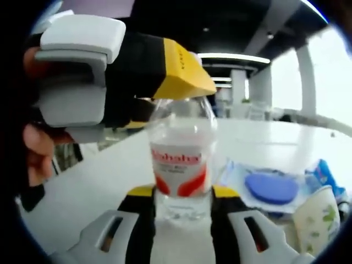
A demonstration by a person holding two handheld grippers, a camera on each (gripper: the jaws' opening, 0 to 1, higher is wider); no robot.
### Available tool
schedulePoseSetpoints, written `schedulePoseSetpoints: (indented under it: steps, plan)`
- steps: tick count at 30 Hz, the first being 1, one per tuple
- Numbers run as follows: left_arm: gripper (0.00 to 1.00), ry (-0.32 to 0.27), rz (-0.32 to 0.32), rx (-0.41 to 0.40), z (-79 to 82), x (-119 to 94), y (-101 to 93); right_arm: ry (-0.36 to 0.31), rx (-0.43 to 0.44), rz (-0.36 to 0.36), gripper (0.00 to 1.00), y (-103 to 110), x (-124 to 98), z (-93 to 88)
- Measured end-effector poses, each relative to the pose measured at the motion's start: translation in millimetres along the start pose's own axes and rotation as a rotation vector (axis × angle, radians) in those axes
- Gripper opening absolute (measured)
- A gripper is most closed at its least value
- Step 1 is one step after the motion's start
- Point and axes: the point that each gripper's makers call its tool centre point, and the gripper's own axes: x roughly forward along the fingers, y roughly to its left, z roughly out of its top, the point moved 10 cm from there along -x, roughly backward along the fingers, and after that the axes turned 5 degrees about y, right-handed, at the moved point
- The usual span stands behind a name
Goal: Arrange the tabletop items into an orderly group along one side of the table until the central work area is clear of visible clutter.
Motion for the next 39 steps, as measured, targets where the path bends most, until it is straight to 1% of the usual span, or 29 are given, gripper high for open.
schedulePoseSetpoints:
  steps: [3,5,6,7,8,9,10,11,12,15,17,19,20,22,24,26,28,29,30,31,32,33,35,39]
  plan:
    - [0.38,-0.003,-0.002,-0.009,-0.5,0,-1.1,-0.002,-0.005,0.005,0.35,0,0,-0.3]
    - [0.45,0.003,-0.001,-0.023,-3.2,1,-2.9,-0.001,0.004,0.01,0.35,-1,0,-0.2]
    - [0.48,0.016,0.008,-0.012,-5.8,2,-4.2,0.001,0.009,0.014,0.36,-1,0,-0.3]
    - [0.5,0.022,0.012,-0.003,-7.2,2,-5.2,0.015,0.017,0.027,0.37,-1,1,-1.3]
    - [0.53,0.025,0.014,0.0,-8.1,2,-6.5,0.067,0.04,0.048,0.38,0,1,-5.6]
    - [0.55,0.022,0.014,-0.001,-8.9,2,-7.6,0.075,0.035,0.047,0.38,-1,1,-7.0]
    - [0.56,0.02,0.013,-0.003,-9.0,2,-9.0,0.065,0.039,0.05,0.39,-3,1,-7.7]
    - [0.58,0.01,0.011,-0.01,-8.7,4,-13.1,0.057,0.053,0.054,0.41,-3,0,-7.9]
    - [0.59,0.005,0.012,-0.011,-8.2,3,-14.0,0.046,0.067,0.06,0.47,-4,-1,-7.1]
    - [0.65,0.0,0.017,0.012,-4.1,5,-16.2,0.028,0.073,0.084,0.59,-2,0,-4.1]
    - [0.67,0.015,0.027,0.036,-4.0,6,-14.8,0.028,0.042,0.096,0.58,-2,0,-1.8]
    - [0.66,0.023,0.04,0.041,-3.7,8,-11.6,0.01,0.046,0.097,0.58,-1,1,1.5]
    - [0.65,0.024,0.068,0.04,-4.0,8,-13.2,0.007,0.048,0.097,0.58,-1,2,2.6]
    - [0.66,0.016,0.08,0.027,-5.4,11,-15.9,-0.007,0.035,0.104,0.58,-2,6,4.6]
    - [0.66,0.022,0.104,0.049,-6.4,14,-16.4,-0.005,0.024,0.094,0.58,-5,10,3.9]
    - [0.62,0.023,0.096,0.047,-7.2,17,-15.2,0.008,0.023,0.085,0.57,-8,13,2.1]
    - [0.54,0.04,0.088,0.04,-9.6,20,-14.0,0.021,0.012,0.093,0.53,-8,15,0.7]
    - [0.5,0.049,0.087,0.04,-10.7,21,-14.1,0.022,0.009,0.105,0.5,-7,15,0.4]
    - [0.47,0.055,0.094,0.046,-12.3,20,-12.7,0.023,0.0,0.115,0.44,-6,16,-0.1]
    - [0.44,0.049,0.105,0.05,-11.9,19,-10.9,0.032,-0.019,0.127,0.41,-5,16,-1.0]
    - [0.44,0.038,0.107,0.032,-11.8,18,-7.9,0.035,-0.03,0.105,0.39,-6,16,-1.5]
    - [0.44,0.03,0.099,0.025,-12.0,19,-6.9,0.029,-0.026,0.108,0.38,-6,16,-1.1]
    - [0.44,0.025,0.094,0.035,-11.7,18,-0.5,0.025,-0.042,0.105,0.38,-6,16,-1.8]
    - [0.43,0.027,0.079,0.031,-10.1,18,0.9,0.028,-0.04,0.101,0.38,-6,15,-1.1]
